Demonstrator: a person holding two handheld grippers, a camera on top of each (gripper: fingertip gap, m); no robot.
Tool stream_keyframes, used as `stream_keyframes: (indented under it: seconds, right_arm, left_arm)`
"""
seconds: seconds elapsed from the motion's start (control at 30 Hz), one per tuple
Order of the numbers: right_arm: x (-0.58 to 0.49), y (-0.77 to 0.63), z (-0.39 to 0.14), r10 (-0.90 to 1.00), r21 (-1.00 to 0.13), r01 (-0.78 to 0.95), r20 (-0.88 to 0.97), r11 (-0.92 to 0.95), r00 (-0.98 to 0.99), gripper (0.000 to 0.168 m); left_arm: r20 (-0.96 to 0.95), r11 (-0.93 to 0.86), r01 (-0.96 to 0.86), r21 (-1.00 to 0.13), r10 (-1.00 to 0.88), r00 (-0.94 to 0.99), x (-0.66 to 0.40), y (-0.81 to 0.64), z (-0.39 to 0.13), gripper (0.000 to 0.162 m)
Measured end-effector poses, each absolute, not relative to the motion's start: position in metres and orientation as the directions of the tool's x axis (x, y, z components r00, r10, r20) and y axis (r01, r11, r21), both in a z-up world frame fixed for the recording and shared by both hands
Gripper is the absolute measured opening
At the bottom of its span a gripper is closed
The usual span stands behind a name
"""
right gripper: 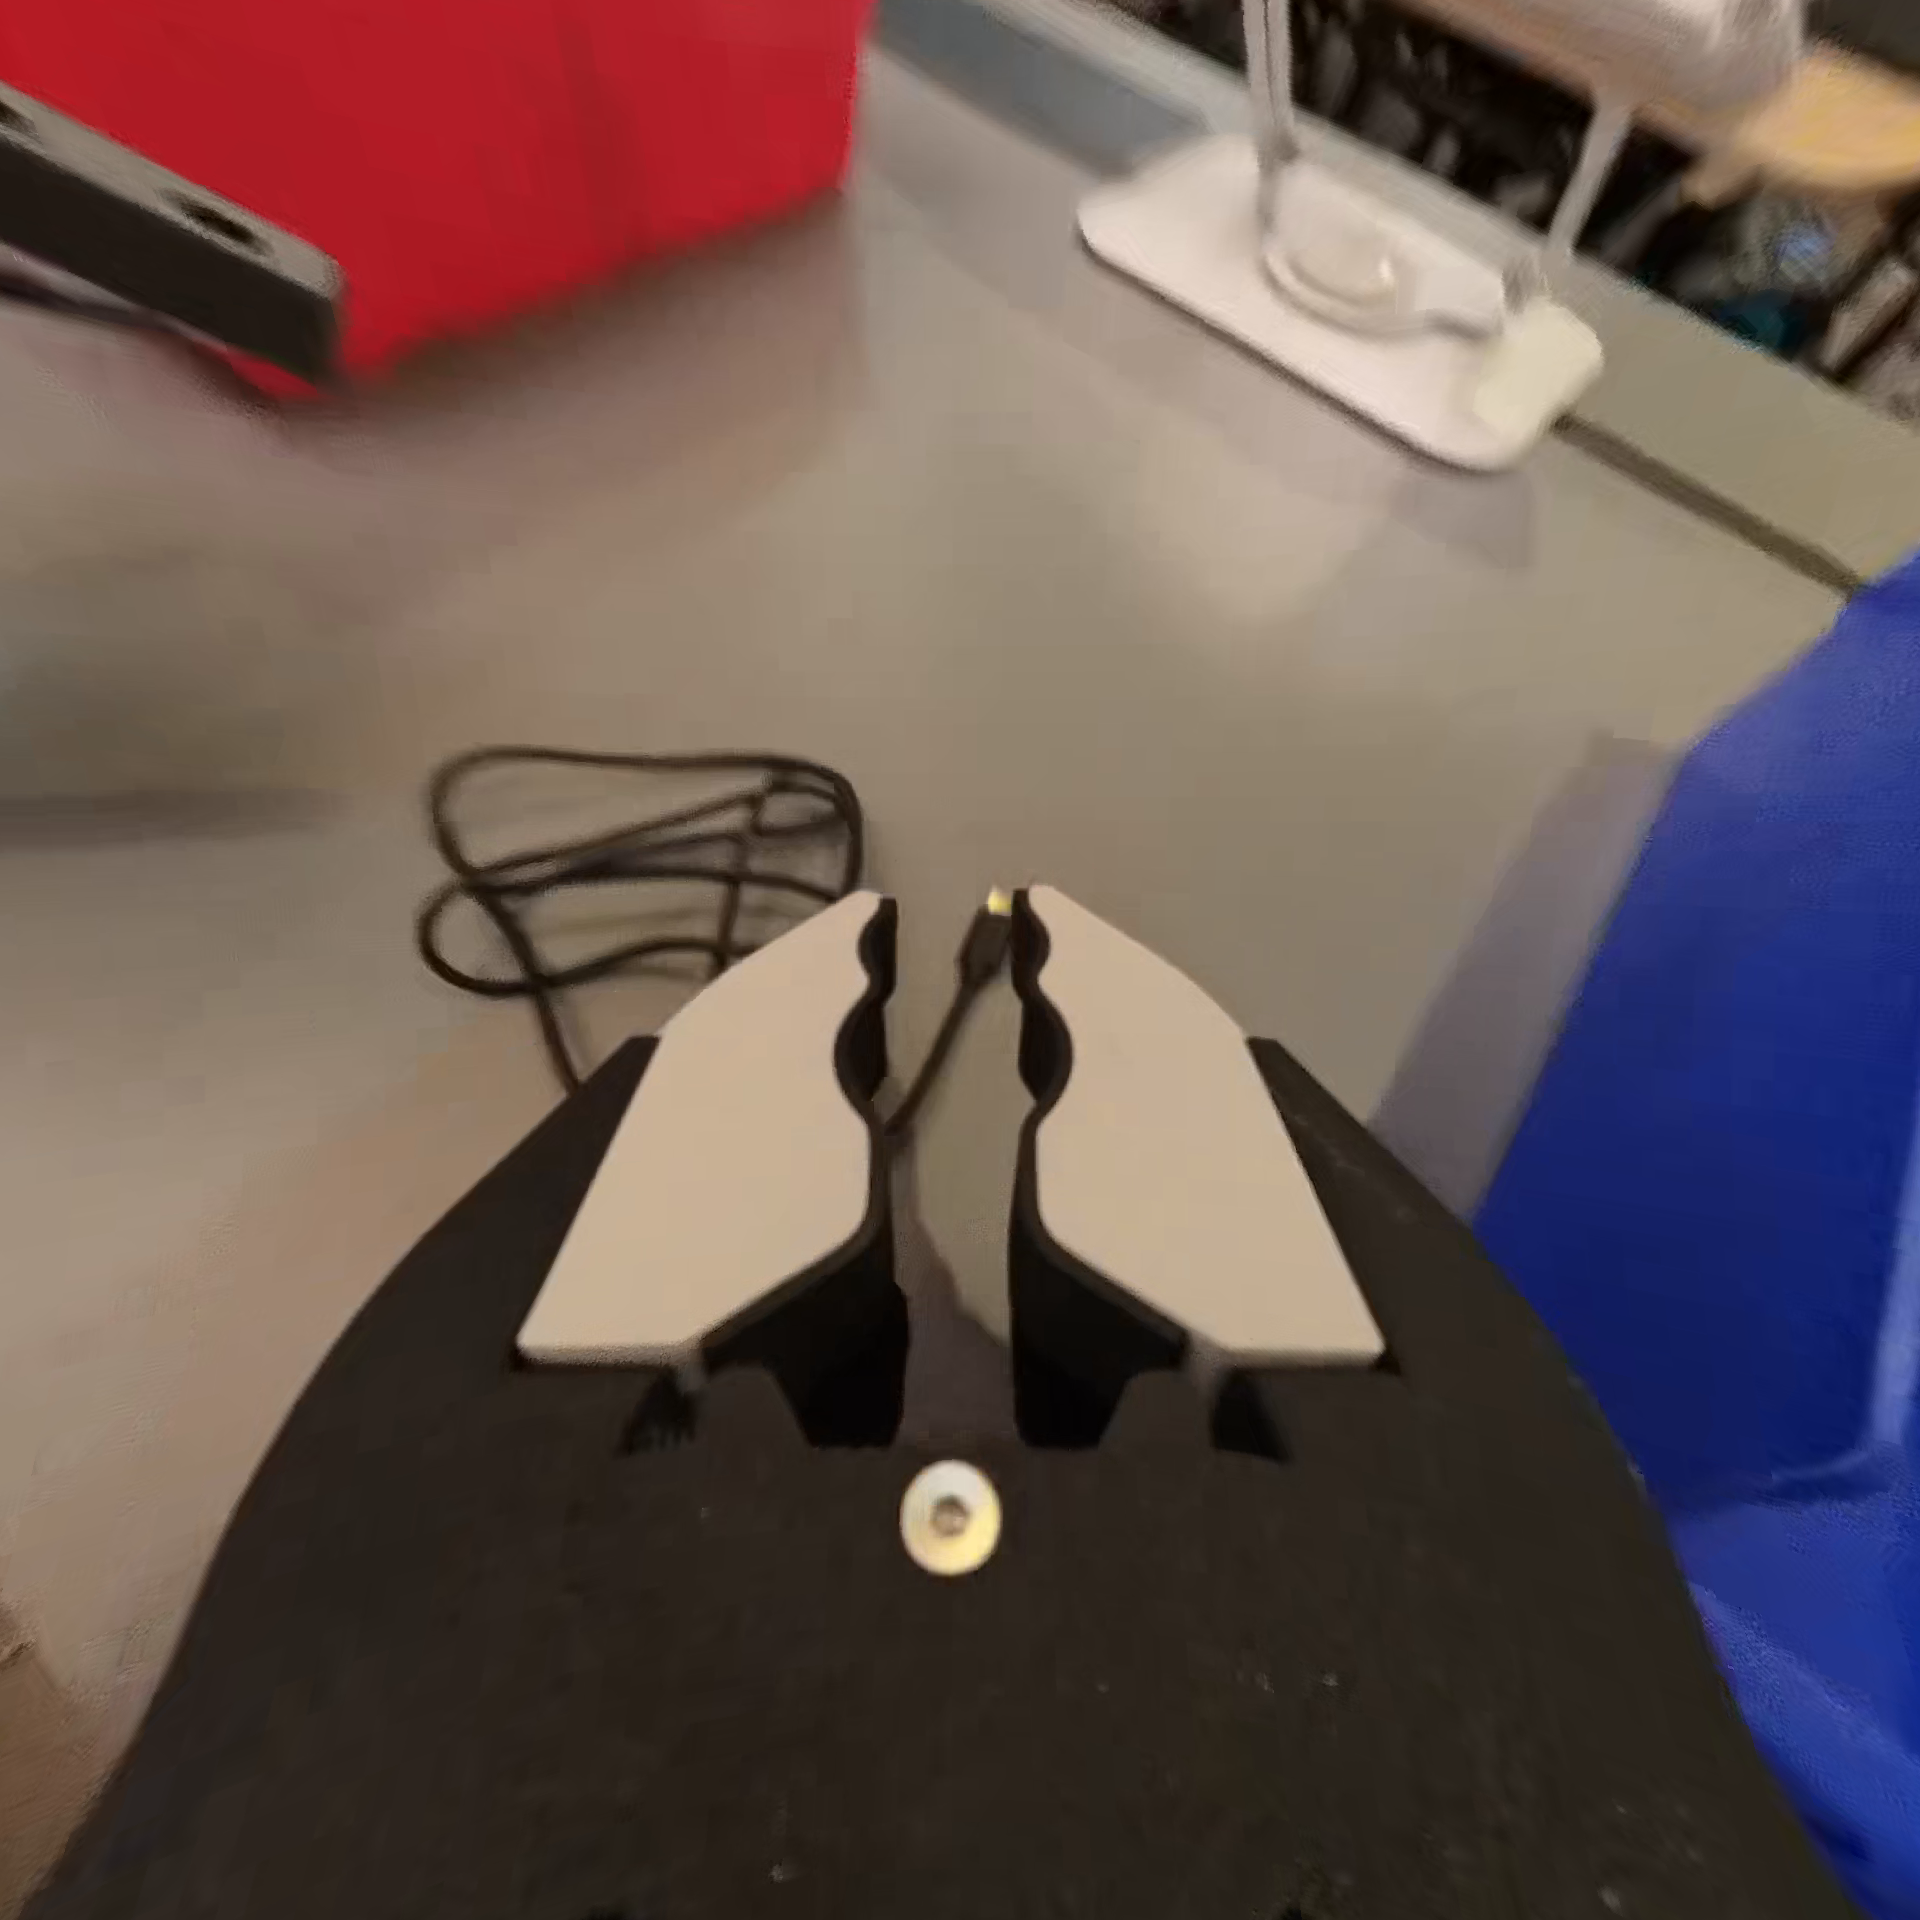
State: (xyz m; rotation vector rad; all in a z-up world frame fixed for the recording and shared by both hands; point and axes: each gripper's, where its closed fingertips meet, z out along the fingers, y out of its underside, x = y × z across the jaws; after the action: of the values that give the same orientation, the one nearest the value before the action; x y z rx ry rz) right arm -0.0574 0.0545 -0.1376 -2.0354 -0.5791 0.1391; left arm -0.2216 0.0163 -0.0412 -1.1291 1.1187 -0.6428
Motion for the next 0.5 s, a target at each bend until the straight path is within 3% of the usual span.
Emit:
stream_keyframes:
  seconds: [0.13,0.33,0.5]
  right_arm:
    - [-0.057,0.057,-0.176,0.386,-0.766,0.311,0.089,-0.562,0.918,0.021]
    - [-0.053,0.068,-0.185,0.327,-0.729,0.241,0.025,-0.641,0.945,0.018]
    - [-0.053,0.068,-0.194,0.333,-0.689,0.275,0.053,-0.670,0.942,0.002]
  left_arm:
    - [-0.353,0.331,-0.123,-0.936,-0.880,0.317,-0.216,0.013,-0.047,0.010]
    - [-0.324,0.311,-0.093,-0.946,-0.896,0.303,-0.214,0.011,-0.046,0.010]
    - [-0.348,0.331,-0.109,-0.937,-0.891,0.291,-0.212,0.010,-0.050,0.010]
